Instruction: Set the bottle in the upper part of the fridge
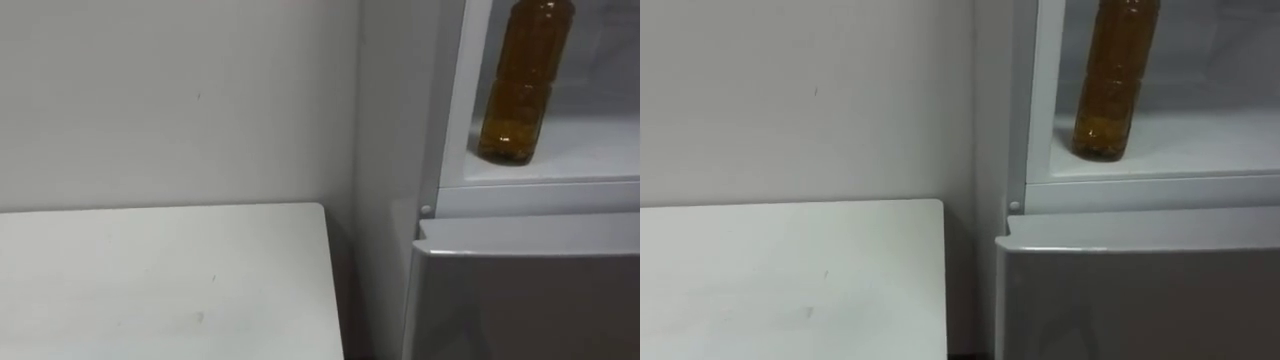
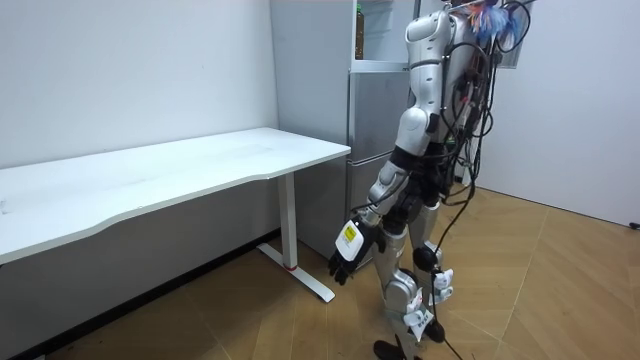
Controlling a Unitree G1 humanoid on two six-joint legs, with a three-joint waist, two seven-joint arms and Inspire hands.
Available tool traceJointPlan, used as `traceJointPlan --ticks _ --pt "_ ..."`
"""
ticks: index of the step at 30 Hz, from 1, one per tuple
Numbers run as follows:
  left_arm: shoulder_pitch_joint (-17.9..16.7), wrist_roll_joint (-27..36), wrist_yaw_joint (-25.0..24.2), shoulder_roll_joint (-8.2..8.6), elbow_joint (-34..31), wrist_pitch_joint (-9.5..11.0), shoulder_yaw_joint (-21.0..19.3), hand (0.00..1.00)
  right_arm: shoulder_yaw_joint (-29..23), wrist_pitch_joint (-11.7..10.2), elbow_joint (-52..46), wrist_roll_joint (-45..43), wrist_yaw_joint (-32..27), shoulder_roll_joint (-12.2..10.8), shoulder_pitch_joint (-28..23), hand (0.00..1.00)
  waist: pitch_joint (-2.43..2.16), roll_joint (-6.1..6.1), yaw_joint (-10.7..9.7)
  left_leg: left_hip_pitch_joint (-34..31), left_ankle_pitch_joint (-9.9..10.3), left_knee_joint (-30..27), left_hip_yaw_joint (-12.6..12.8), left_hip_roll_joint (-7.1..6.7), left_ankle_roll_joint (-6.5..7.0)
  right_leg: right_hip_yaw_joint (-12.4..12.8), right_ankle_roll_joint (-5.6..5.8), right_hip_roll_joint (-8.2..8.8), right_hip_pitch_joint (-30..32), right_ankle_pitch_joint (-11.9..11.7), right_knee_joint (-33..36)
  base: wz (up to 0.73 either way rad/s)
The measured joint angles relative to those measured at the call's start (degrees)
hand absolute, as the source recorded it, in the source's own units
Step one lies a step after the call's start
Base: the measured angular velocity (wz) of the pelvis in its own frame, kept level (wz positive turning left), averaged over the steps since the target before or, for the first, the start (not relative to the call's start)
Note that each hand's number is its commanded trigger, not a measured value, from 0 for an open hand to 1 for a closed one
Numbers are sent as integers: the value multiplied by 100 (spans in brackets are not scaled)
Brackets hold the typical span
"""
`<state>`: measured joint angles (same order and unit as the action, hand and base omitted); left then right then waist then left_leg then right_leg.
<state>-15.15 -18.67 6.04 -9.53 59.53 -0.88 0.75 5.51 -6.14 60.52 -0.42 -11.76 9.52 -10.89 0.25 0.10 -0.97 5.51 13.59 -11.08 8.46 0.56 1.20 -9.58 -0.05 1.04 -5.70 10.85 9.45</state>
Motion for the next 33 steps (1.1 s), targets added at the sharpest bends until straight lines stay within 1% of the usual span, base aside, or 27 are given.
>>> traceJointPlan --ticks 3,4,6,9,10,12,14,16,17,19,20,22,23,25,27,28,30,32,33 --pt "36 -20 14 4 -1 -3 18 0 2 21 8 -1 105 -12 53 0 -1 -11 -5 -40 0 -22 -56 -6 0 -6 0 -1 22 0 -5 7" --pt "40 -21 26 5 10 -8 20 0 1 70 8 25 155 -20 65 0 -13 -38 -8 -41 0 -22 -59 -6 0 -7 -1 -1 15 1 -4 3" --pt "34 -20 56 6 32 -26 21 0 1 102 8 62 214 -41 60 0 -7 -47 -5 -35 -1 -26 -47 -5 0 -8 -3 0 -13 2 -2 0" --pt "9 -8 72 8 128 -57 23 0 2 126 8 321 284 -63 49 0 -2 -71 -3 4 -1 -25 -45 -15 0 -14 -3 6 -46 2 -53 0" --pt "-9 -5 72 4 124 -57 20 0 -4 127 6 474 302 -60 50 0 -14 -102 -14 10 -1 -26 -45 -16 0 -20 -3 7 -37 2 -60 0" --pt "-45 -6 70 -4 106 -57 3 0 -9 135 4 574 316 -60 48 0 -4 -112 -14 9 0 -26 -44 -16 1 -8 -2 7 -29 2 -65 0" --pt "-54 -8 59 -10 105 -51 -44 0 -98 134 2 738 320 -63 41 0 -8 -127 -41 21 0 -25 -46 -14 1 5 -3 7 -38 2 -59 0" --pt "-57 -40 50 -12 103 -45 -242 0 -463 124 -14 1034 317 -44 0 0 -5 -133 -38 22 0 -14 -41 -10 1 16 -2 8 -32 2 -55 0" --pt "-56 -40 52 -14 98 -45 -314 0 -550 126 -12 1133 311 -31 -5 0 -5 -139 -51 22 0 -7 -40 -15 1 17 -2 8 -31 2 -55 0" --pt "-65 -41 86 -26 67 -42 -535 0 -896 127 -12 1396 291 21 -45 0 -11 -152 -78 34 0 45 -27 -12 1 26 -2 0 -35 3 -53 -2" --pt "-85 -41 99 -34 58 -41 -550 0 -950 127 -12 1429 287 38 -53 0 -6 -147 -79 44 0 52 -15 -9 1 48 -2 -6 -33 3 -52 -12" --pt "-120 -41 112 -52 18 -39 -546 0 -1151 130 -28 1837 275 90 -46 0 -22 -189 -120 116 0 73 62 0 1 153 -2 -18 -42 3 -17 -19" --pt "-141 -41 112 -52 18 -38 -546 0 -1179 141 -62 1946 266 114 -47 0 -23 -197 -137 127 0 75 78 0 1 163 -5 -14 -29 8 20 -11" --pt "-170 -111 115 -64 15 -29 -550 0 -1530 200 -413 2248 179 161 -73 0 -20 -218 -274 127 1 78 83 -16 3 165 5 -1 -2 28 57 -5" --pt "-159 -115 115 -99 12 -1 -572 0 -1731 193 -731 2458 102 184 -82 0 -17 -264 -382 129 1 79 89 -17 4 188 7 -2 5 29 56 -5" --pt "-138 -110 115 -118 12 36 -618 0 -1870 183 -892 2553 68 204 -92 0 -2 -282 -407 165 1 83 113 -12 4 227 7 -11 3 29 54 -8" --pt "-146 -101 119 -126 7 134 -730 0 -2048 179 -1183 2758 -15 242 -138 0 2 -318 -398 212 1 142 178 -1 4 276 6 -20 -4 30 54 -17" --pt "-187 -106 121 -131 -68 140 -766 0 -2274 179 -1620 2883 -155 257 -170 0 1 -342 -420 217 1 166 213 -2 4 313 6 -21 7 30 50 -13" --pt "-208 -114 123 -132 -123 143 -792 0 -2377 124 -1829 2946 -258 291 -165 0 0 -349 -444 213 2 171 229 1 6 319 10 -20 23 27 45 -6"
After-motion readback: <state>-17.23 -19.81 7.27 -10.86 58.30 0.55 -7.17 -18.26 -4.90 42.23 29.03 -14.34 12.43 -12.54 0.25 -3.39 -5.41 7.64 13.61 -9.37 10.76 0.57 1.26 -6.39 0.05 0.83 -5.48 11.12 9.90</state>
